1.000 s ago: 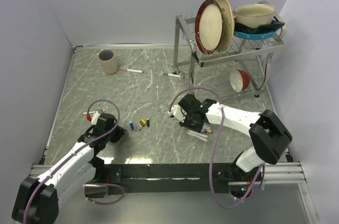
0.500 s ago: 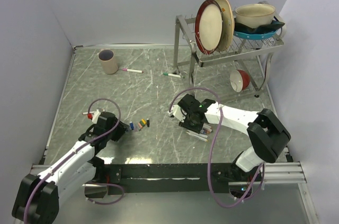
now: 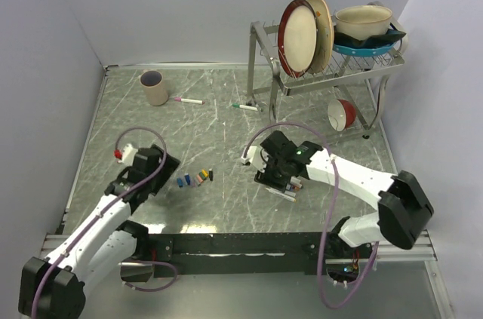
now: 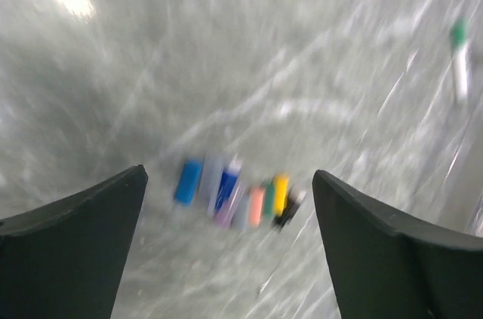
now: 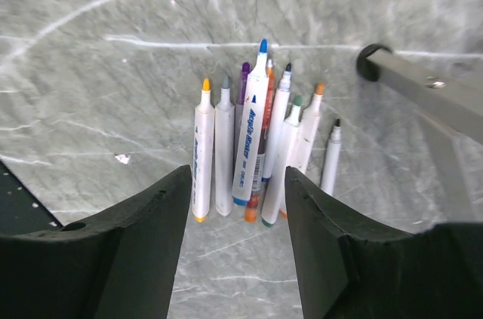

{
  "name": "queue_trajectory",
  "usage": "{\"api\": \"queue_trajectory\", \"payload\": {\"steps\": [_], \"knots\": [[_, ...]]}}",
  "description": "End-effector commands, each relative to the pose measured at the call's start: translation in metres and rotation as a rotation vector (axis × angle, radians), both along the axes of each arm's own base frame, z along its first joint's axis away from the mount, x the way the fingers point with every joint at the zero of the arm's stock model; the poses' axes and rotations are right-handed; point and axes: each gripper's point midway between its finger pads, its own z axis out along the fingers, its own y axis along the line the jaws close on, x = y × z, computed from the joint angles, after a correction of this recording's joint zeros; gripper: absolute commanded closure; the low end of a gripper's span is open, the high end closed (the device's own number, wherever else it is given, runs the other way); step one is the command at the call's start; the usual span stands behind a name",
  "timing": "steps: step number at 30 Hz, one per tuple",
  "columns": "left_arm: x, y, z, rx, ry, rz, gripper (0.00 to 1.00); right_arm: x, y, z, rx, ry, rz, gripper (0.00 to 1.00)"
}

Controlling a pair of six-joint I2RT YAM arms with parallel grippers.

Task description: Open the pen caps

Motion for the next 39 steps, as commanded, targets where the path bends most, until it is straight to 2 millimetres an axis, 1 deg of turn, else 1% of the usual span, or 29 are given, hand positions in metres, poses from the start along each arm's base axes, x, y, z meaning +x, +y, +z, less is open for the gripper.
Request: {"api": "queue_trajectory", "payload": {"steps": [1,2,3,4,5,6,7,8,9,11,12,13,15,16,17,19,20,22,23,25,26,29,34,39], "knots": [[0.003,0.052,0.005,0.132,0.124,0.261,0.01,0.001,0.006,0.022,0.068,-0.049,0.034,0.39],[0.011,0.066,0.017,0.123,0.131,0.358,0.01,0.001,0.007,0.023,0.075,-0.052,0.037,0.39],[0.010,0.073,0.006,0.142,0.209,0.403,0.01,0.000,0.006,0.024,0.078,-0.053,0.036,0.39],[0.012,0.079,0.006,0.143,0.238,0.434,0.03,0.000,0.007,0.026,0.088,-0.058,0.043,0.39],[0.018,0.088,0.015,0.136,0.253,0.480,0.05,0.000,0.008,0.028,0.094,-0.062,0.044,0.39],[0.020,0.092,0.006,0.147,0.307,0.495,0.10,-0.001,0.008,0.029,0.099,-0.063,0.045,0.39],[0.024,0.095,0.005,0.136,0.327,0.514,0.14,-0.001,0.009,0.031,0.109,-0.066,0.047,0.39],[0.033,0.105,0.009,0.117,0.326,0.538,0.26,-0.002,0.008,0.031,0.111,-0.065,0.049,0.39],[0.037,0.102,0.001,0.089,0.369,0.526,0.31,-0.002,0.009,0.033,0.117,-0.067,0.051,0.39],[0.047,0.113,-0.002,0.064,0.390,0.556,0.37,-0.003,0.009,0.033,0.121,-0.068,0.054,0.39],[0.053,0.114,-0.003,0.046,0.390,0.556,0.37,-0.003,0.009,0.035,0.125,-0.072,0.054,0.39],[0.058,0.119,0.000,0.039,0.383,0.572,0.37,-0.003,0.009,0.034,0.122,-0.071,0.053,0.39],[0.060,0.124,-0.008,0.048,0.420,0.585,0.34,-0.003,0.009,0.034,0.124,-0.073,0.053,0.39],[0.064,0.130,-0.006,0.042,0.421,0.599,0.34,-0.003,0.009,0.035,0.124,-0.075,0.053,0.39],[0.064,0.133,-0.013,0.048,0.453,0.599,0.33,-0.003,0.009,0.035,0.125,-0.076,0.053,0.39],[0.068,0.140,-0.016,0.053,0.475,0.599,0.33,-0.003,0.009,0.035,0.125,-0.076,0.053,0.39],[0.068,0.141,-0.023,0.052,0.506,0.595,0.33,-0.003,0.008,0.034,0.123,-0.076,0.052,0.39],[0.075,0.141,-0.027,0.045,0.516,0.568,0.34,-0.002,0.009,0.034,0.124,-0.077,0.052,0.39],[0.074,0.141,-0.035,0.043,0.545,0.563,0.35,-0.003,0.008,0.034,0.122,-0.077,0.051,0.39],[0.078,0.140,-0.039,0.040,0.560,0.548,0.35,-0.002,0.008,0.033,0.120,-0.077,0.051,0.39],[0.078,0.138,-0.045,0.034,0.575,0.542,0.35,-0.002,0.008,0.032,0.117,-0.075,0.050,0.39],[0.079,0.133,-0.052,0.014,0.586,0.517,0.34,-0.002,0.007,0.031,0.112,-0.072,0.050,0.38],[0.081,0.129,-0.057,-0.013,0.592,0.512,0.32,-0.002,0.008,0.031,0.113,-0.073,0.052,0.38],[0.082,0.120,-0.060,-0.057,0.602,0.496,0.32,-0.002,0.007,0.030,0.110,-0.073,0.052,0.38]]}}
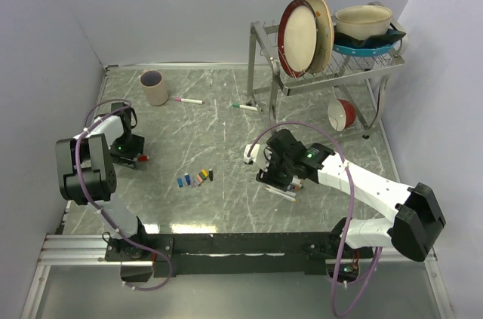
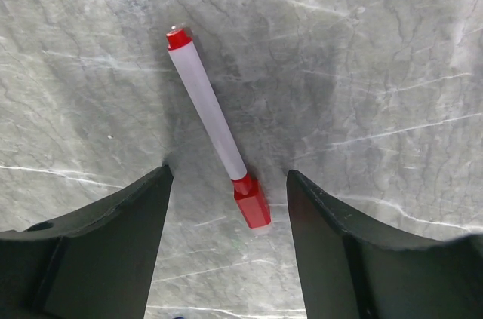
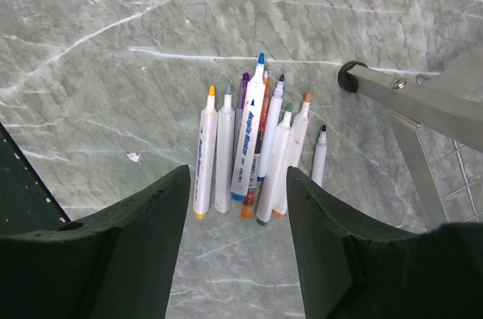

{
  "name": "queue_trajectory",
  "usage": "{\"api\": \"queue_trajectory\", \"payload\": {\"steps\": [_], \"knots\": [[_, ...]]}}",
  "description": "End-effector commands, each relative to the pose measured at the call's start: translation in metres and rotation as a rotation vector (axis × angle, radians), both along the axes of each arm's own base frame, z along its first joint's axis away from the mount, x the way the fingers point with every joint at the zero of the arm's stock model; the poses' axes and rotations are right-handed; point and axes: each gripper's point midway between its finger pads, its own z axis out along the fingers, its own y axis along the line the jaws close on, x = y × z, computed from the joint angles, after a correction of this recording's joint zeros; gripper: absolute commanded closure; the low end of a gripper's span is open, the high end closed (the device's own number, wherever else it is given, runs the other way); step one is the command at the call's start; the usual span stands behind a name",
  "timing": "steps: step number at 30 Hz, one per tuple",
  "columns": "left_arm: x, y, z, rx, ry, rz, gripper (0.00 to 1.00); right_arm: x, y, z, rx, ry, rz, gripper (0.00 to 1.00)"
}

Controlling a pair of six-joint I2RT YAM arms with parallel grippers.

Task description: Open the pen caps

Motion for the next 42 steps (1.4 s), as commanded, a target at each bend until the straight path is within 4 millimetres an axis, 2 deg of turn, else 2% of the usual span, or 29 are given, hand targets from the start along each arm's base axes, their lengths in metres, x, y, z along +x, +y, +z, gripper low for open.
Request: {"api": "queue_trajectory", "payload": {"steps": [1,9,10,12,13,18,21,22,24,25,27,28,30,31,33,34,35,36,38,40,41,42], "knots": [[0.012,-0.017,0.000,-0.081,-0.034,-0.018,0.32,0.001,0.001,0.003,0.013,-0.013,0.011,0.38],[0.008,-0.036,-0.005,-0.087,-0.008,-0.051,0.35,0.000,0.001,0.003,0.015,-0.014,0.010,0.38],[0.006,-0.036,-0.008,-0.087,0.011,-0.055,0.44,0.000,0.001,0.003,0.015,-0.014,0.011,0.38],[0.005,-0.040,-0.009,-0.084,0.030,-0.072,0.50,0.000,0.001,0.004,0.016,-0.017,0.012,0.38],[0.004,-0.040,-0.010,-0.079,0.038,-0.074,0.60,0.000,0.001,0.004,0.016,-0.017,0.012,0.38],[0.001,-0.042,-0.011,-0.082,0.033,-0.096,0.64,0.000,0.001,0.006,0.022,-0.022,0.016,0.38],[0.007,-0.048,0.000,-0.102,-0.037,-0.148,0.70,0.000,0.001,0.005,0.022,-0.020,0.017,0.38],[0.013,-0.051,0.013,-0.106,-0.095,-0.179,0.75,0.000,0.001,0.006,0.026,-0.021,0.017,0.38],[0.017,-0.060,0.024,-0.120,-0.163,-0.247,0.79,0.000,0.001,0.006,0.027,-0.020,0.019,0.38],[0.021,-0.062,0.042,-0.112,-0.228,-0.276,0.83,-0.001,0.003,0.007,0.032,-0.022,0.022,0.38],[0.021,-0.067,0.054,-0.107,-0.295,-0.340,0.89,-0.002,0.004,0.009,0.041,-0.022,0.028,0.38],[0.024,-0.071,0.074,-0.102,-0.379,-0.375,0.99,-0.002,0.004,0.011,0.048,-0.026,0.030,0.38],[0.016,-0.078,0.081,-0.102,-0.437,-0.443,0.99,-0.003,0.006,0.013,0.065,-0.026,0.037,0.38],[0.023,-0.088,0.108,-0.116,-0.568,-0.500,0.99,-0.004,0.007,0.015,0.075,-0.028,0.045,0.38],[0.018,-0.107,0.119,-0.139,-0.661,-0.621,0.99,-0.005,0.011,0.022,0.109,-0.040,0.056,0.38],[0.018,-0.121,0.142,-0.160,-0.762,-0.691,0.99,-0.005,0.012,0.026,0.124,-0.051,0.060,0.38],[0.016,-0.132,0.150,-0.178,-0.804,-0.742,0.99,-0.005,0.014,0.030,0.143,-0.061,0.067,0.38],[0.009,-0.152,0.154,-0.195,-0.837,-0.848,0.99,-0.008,0.017,0.034,0.168,-0.056,0.080,0.38],[0.000,-0.179,0.173,-0.241,-0.930,-0.980,0.99,-0.010,0.023,0.049,0.232,-0.082,0.101,0.38],[-0.012,-0.205,0.175,-0.270,-0.975,-1.104,0.99,-0.012,0.028,0.062,0.287,-0.109,0.119,0.37],[-0.016,-0.220,0.186,-0.300,-1.049,-1.184,0.99,-0.010,0.031,0.076,0.332,-0.156,0.131,0.36],[-0.028,-0.236,0.181,-0.348,-1.069,-1.249,0.99,-0.010,0.033,0.083,0.357,-0.178,0.143,0.35]]}}
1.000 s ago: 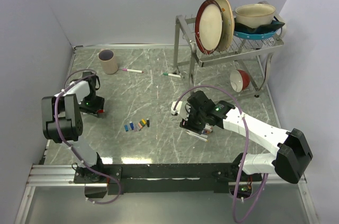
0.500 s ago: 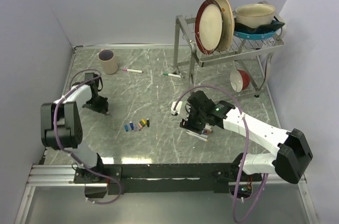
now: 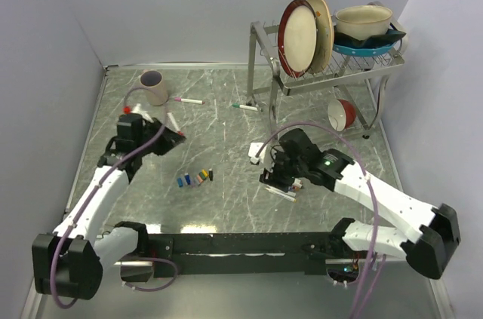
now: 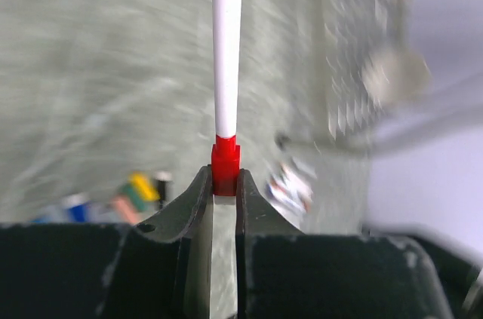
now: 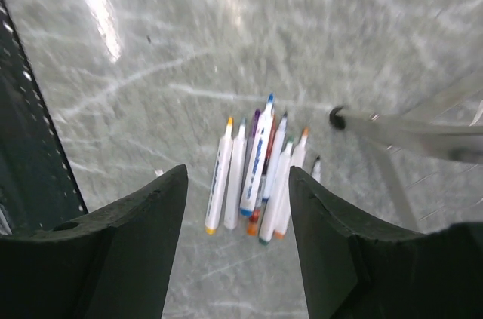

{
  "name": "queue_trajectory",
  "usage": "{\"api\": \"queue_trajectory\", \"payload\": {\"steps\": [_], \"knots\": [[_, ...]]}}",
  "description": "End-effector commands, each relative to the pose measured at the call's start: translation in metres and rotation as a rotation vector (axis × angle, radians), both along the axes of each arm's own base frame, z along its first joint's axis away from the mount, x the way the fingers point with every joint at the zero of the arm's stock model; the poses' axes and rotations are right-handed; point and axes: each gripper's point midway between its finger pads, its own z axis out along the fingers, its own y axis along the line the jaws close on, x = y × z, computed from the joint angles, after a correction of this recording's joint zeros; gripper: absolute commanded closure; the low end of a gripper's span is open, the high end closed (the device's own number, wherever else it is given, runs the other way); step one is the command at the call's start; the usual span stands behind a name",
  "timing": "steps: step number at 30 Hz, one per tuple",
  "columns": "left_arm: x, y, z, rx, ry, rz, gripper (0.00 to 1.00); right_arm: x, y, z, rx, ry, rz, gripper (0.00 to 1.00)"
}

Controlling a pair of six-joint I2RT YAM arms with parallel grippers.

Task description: Open the pen caps

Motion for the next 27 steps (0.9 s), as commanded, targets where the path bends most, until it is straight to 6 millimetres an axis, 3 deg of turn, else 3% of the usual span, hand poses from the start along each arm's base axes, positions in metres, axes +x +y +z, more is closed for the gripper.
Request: {"api": "queue_trajectory", "payload": {"steps": [1,3,5,8,9,10,11,12,15,18,19,20,22,27], "knots": [[-0.027,-0.068,0.030,-0.082,-0.264,-0.384,0.99,-0.001,0.022,0.055,0.220,-0.138,0.087,0.33],[-0.044,-0.094,0.030,-0.120,-0.314,-0.501,0.99,-0.007,0.030,0.070,0.277,-0.173,0.164,0.22],[-0.053,-0.105,0.023,-0.125,-0.310,-0.543,0.99,-0.024,0.042,0.076,0.339,-0.129,0.269,0.00],[-0.073,-0.123,0.008,-0.123,-0.313,-0.609,0.99,-0.036,0.062,0.063,0.359,0.068,0.308,0.00],[-0.081,-0.132,0.012,-0.130,-0.347,-0.635,0.99,-0.041,0.066,0.058,0.351,0.135,0.324,0.00],[-0.087,-0.135,0.011,-0.132,-0.358,-0.643,0.99,-0.041,0.072,0.041,0.314,0.243,0.320,0.00],[-0.101,-0.140,-0.001,-0.136,-0.339,-0.669,0.99,-0.044,0.077,0.050,0.327,0.312,0.318,0.00],[-0.103,-0.141,0.000,-0.135,-0.363,-0.656,0.99,-0.043,0.081,0.050,0.339,0.365,0.301,0.00],[-0.121,-0.145,-0.011,-0.156,-0.384,-0.657,0.99,-0.027,0.093,0.061,0.402,0.380,0.250,0.10],[-0.136,-0.145,-0.016,-0.203,-0.422,-0.645,0.99,-0.014,0.104,0.079,0.471,0.404,0.180,0.29],[-0.134,-0.143,-0.015,-0.208,-0.443,-0.608,0.99,-0.014,0.108,0.080,0.489,0.483,0.128,0.42],[-0.140,-0.144,-0.016,-0.222,-0.463,-0.613,0.99,-0.008,0.114,0.086,0.528,0.501,0.108,0.47],[-0.137,-0.141,-0.010,-0.223,-0.504,-0.571,0.99,-0.007,0.122,0.088,0.560,0.627,0.022,0.49],[-0.140,-0.143,-0.006,-0.217,-0.534,-0.564,0.99,0.016,0.141,0.096,0.637,0.681,-0.167,0.41]]}}
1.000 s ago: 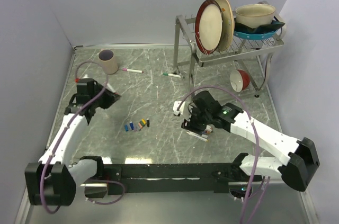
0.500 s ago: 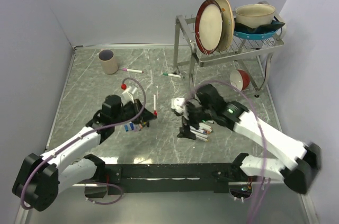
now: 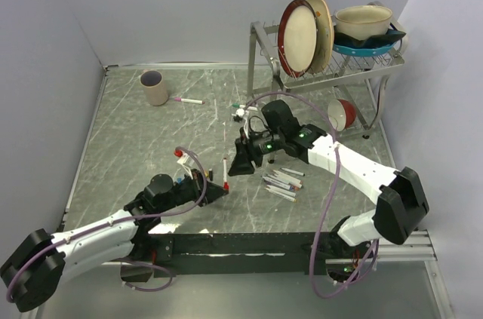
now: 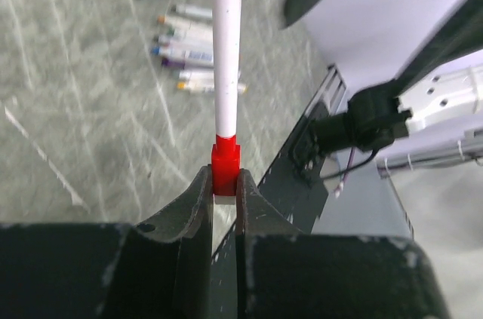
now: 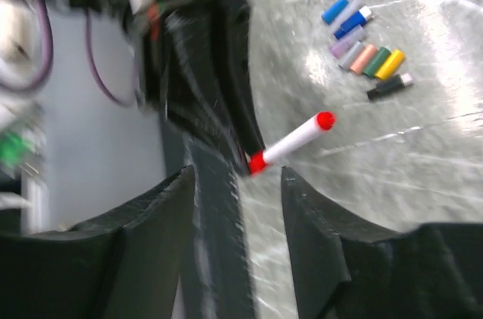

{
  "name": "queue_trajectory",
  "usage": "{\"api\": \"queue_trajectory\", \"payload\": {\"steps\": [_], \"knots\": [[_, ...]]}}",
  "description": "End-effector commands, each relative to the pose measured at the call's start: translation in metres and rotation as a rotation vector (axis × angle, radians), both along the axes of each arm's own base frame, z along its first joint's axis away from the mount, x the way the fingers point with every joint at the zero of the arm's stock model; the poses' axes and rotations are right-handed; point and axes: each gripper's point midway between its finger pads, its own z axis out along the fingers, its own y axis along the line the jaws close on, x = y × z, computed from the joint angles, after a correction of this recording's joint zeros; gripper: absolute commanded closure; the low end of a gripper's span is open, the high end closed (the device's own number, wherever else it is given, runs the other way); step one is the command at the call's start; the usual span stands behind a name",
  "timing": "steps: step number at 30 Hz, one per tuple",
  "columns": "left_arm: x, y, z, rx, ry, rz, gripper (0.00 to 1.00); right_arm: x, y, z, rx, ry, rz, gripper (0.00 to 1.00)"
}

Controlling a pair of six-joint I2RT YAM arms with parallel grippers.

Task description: Open the pen caps

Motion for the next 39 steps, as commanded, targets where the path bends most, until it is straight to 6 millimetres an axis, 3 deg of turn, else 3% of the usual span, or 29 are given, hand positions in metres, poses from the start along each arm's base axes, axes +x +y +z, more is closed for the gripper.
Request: {"api": "queue_trajectory", "payload": {"steps": [1,6,10,11,13,14,15,18,19,21,22,24,25,32,39], "knots": [[0.014,-0.002,0.039,-0.110,-0.112,0.070,0.99,0.023,0.024,0.028,0.068,0.131,-0.180,0.39],[0.013,0.000,0.044,-0.143,-0.128,0.080,0.99,0.037,0.029,0.013,0.013,0.175,-0.276,0.37],[0.012,-0.003,0.048,-0.155,-0.135,0.067,0.99,0.031,0.037,0.007,0.004,0.180,-0.260,0.43],[0.011,-0.004,0.048,-0.156,-0.133,0.062,0.99,0.027,0.041,0.006,0.001,0.180,-0.242,0.49],[0.011,-0.004,0.047,-0.158,-0.129,0.062,0.99,0.024,0.047,0.008,0.002,0.185,-0.201,0.87],[0.011,-0.005,0.047,-0.159,-0.128,0.061,0.99,0.021,0.049,0.010,0.002,0.185,-0.180,1.00],[0.011,-0.004,0.046,-0.156,-0.124,0.069,0.99,0.024,0.051,0.008,-0.009,0.168,-0.168,1.00],[0.010,-0.002,0.039,-0.155,-0.119,0.076,0.99,0.050,0.055,0.030,-0.038,0.058,-0.212,1.00],[0.009,0.002,0.028,-0.143,-0.110,0.087,0.99,0.068,0.057,0.057,-0.020,-0.014,-0.265,1.00],[0.009,0.004,0.024,-0.153,-0.115,0.098,0.99,0.089,0.062,0.077,-0.003,-0.066,-0.313,1.00],[0.009,0.005,0.023,-0.155,-0.114,0.098,0.99,0.099,0.066,0.107,0.041,-0.109,-0.338,1.00],[0.005,0.007,0.013,-0.145,-0.094,0.096,0.99,0.110,0.074,0.118,0.051,-0.118,-0.346,1.00],[0.003,0.007,0.009,-0.145,-0.086,0.093,0.99,0.110,0.077,0.135,0.077,-0.136,-0.342,1.00],[0.010,0.021,0.008,-0.139,-0.093,0.180,0.99,0.107,0.083,0.145,0.060,-0.235,-0.356,1.00],[0.010,0.030,-0.008,-0.105,-0.097,0.210,0.99,0.107,0.078,0.179,0.113,-0.285,-0.370,1.00]]}}
